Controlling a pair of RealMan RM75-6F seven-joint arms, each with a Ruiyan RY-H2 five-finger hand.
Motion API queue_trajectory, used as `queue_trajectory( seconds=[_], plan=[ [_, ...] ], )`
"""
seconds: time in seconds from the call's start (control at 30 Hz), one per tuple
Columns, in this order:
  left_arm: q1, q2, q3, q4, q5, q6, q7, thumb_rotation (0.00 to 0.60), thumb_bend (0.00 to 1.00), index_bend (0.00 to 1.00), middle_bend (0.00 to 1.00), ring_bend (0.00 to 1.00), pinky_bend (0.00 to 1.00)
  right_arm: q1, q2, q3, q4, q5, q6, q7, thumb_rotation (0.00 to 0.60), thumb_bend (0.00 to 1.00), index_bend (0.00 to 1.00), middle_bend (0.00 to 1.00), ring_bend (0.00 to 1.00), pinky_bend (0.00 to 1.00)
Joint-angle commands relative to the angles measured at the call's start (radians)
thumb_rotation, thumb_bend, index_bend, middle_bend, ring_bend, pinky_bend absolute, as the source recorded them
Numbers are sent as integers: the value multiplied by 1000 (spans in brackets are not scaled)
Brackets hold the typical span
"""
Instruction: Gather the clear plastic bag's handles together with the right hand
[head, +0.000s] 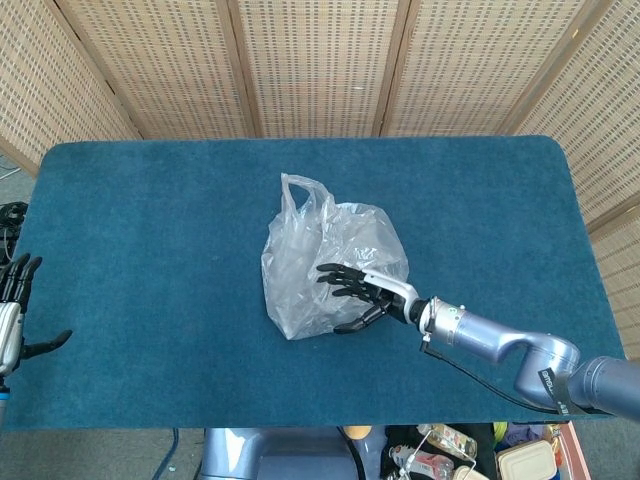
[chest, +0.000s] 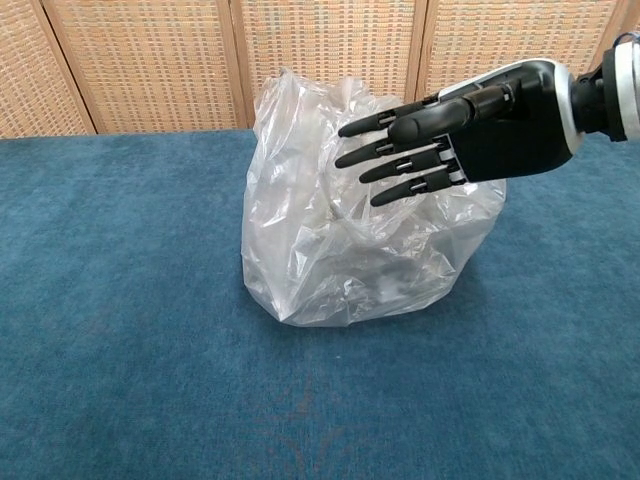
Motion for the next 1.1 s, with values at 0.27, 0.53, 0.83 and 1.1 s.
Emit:
queue_trajectory(
  seconds=[0.27, 0.53, 0.83, 1.1],
  plan=[
    [-3, 5, 1, 0, -7, -12, -10, 600, 65, 0, 0, 0, 0, 31, 30, -9, -13, 93, -47, 6, 600, 0, 59, 115, 0, 73],
    [-3, 8, 1, 1, -9, -14, -18, 600, 66, 0, 0, 0, 0, -31, 93, -50, -36, 27, 89, 2, 600, 0, 62, 115, 0, 73],
    [-6, 7, 4, 1, -8, -20, -16, 600, 67, 0, 0, 0, 0, -146, 122, -114, -43, -48, 292, -35, 600, 0, 63, 115, 0, 74],
    [-5, 9, 4, -6, -10, -17, -12, 600, 65, 0, 0, 0, 0, -223, 124, -144, -32, -56, 389, -119, 600, 0, 83, 120, 0, 73]
  ],
)
